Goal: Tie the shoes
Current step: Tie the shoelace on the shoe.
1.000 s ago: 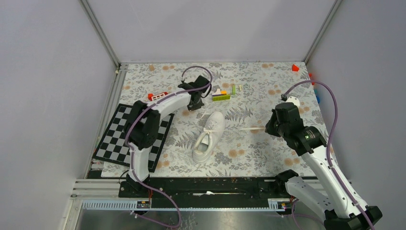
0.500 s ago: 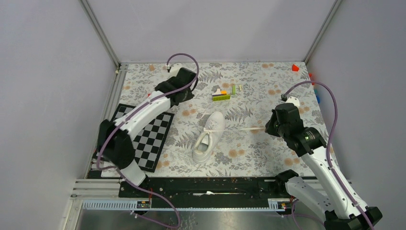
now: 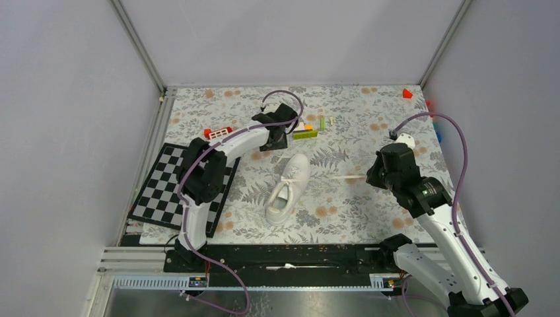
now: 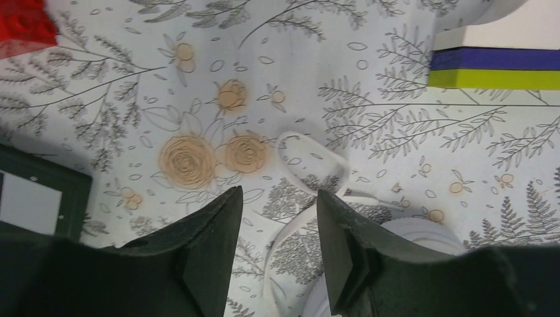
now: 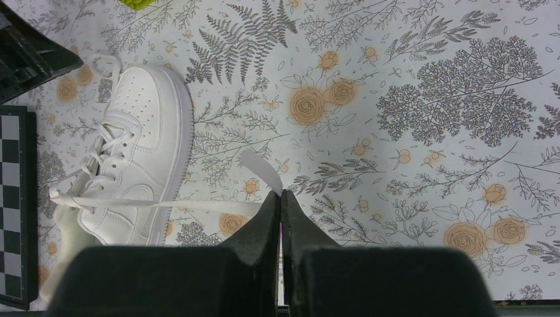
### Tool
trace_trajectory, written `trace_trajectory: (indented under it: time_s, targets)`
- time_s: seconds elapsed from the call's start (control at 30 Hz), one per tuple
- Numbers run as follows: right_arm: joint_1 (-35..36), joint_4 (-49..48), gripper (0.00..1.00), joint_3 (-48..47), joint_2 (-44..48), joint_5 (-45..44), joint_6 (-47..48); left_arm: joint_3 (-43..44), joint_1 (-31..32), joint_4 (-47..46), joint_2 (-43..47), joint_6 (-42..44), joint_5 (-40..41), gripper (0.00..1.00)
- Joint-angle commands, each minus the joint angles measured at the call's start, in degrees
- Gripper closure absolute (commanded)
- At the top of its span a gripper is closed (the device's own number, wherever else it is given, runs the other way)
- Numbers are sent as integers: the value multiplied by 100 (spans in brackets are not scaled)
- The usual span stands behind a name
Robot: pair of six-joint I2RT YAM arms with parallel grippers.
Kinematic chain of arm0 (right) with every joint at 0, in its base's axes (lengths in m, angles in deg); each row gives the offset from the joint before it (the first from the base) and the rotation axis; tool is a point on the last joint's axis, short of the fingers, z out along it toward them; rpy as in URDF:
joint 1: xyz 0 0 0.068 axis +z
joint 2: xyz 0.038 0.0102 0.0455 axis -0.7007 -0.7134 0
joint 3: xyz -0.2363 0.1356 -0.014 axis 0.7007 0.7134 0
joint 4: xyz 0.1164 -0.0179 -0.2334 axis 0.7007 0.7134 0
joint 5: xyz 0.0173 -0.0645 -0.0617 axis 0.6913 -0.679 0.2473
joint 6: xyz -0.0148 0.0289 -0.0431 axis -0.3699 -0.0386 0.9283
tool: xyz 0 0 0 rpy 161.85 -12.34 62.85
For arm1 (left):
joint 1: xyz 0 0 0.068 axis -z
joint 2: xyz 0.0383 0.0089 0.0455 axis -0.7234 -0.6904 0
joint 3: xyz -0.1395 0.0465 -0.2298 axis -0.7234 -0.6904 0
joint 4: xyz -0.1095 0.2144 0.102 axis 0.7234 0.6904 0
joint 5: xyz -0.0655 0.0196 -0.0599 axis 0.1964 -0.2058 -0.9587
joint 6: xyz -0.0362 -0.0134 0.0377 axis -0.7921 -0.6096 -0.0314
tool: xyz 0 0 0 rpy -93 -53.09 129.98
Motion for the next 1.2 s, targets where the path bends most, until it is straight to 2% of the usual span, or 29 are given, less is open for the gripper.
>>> trace_trajectory:
  time_s: [0.0, 0.17, 0.3, 0.6, 0.67, 0.7, 0.77, 0.8, 0.93, 1.07, 1.17]
  targets:
    - [-31, -31, 100, -44, -12, -63, 3, 445, 88, -61, -217, 87, -25, 48]
    - [-27, -22, 100, -60, -29, -72, 12, 783, 87, 211, -616, 36, 204, 53]
    - [-27, -19, 100, -40, -15, -90, 20, 733, 82, 256, -766, -75, 305, 54]
    - [-31, -17, 100, -48, -30, -101, 17, 639, -48, 267, -1120, -206, 42, 56]
    - [-32, -20, 100, -58, -51, -97, 13, 599, -129, 233, -1184, -260, -154, 62]
    - [-29, -16, 100, -62, -53, -96, 13, 526, -172, 201, -1187, -281, -252, 69]
    - [-23, -22, 100, -70, -49, -99, 17, 391, -218, 142, -1100, -308, -281, 89]
    - [-32, -23, 100, -68, -49, -105, 21, 326, -221, 114, -1002, -302, -227, 100]
    - [-27, -24, 100, -65, -62, -112, 23, -34, -220, 12, -223, -219, 172, 100]
    - [-33, -21, 100, -81, -27, -155, 29, -772, -228, -445, 1288, -12, 394, 100]
    - [-27, -28, 100, -102, 1, -182, 29, -1165, -228, -596, 2053, 190, 435, 100]
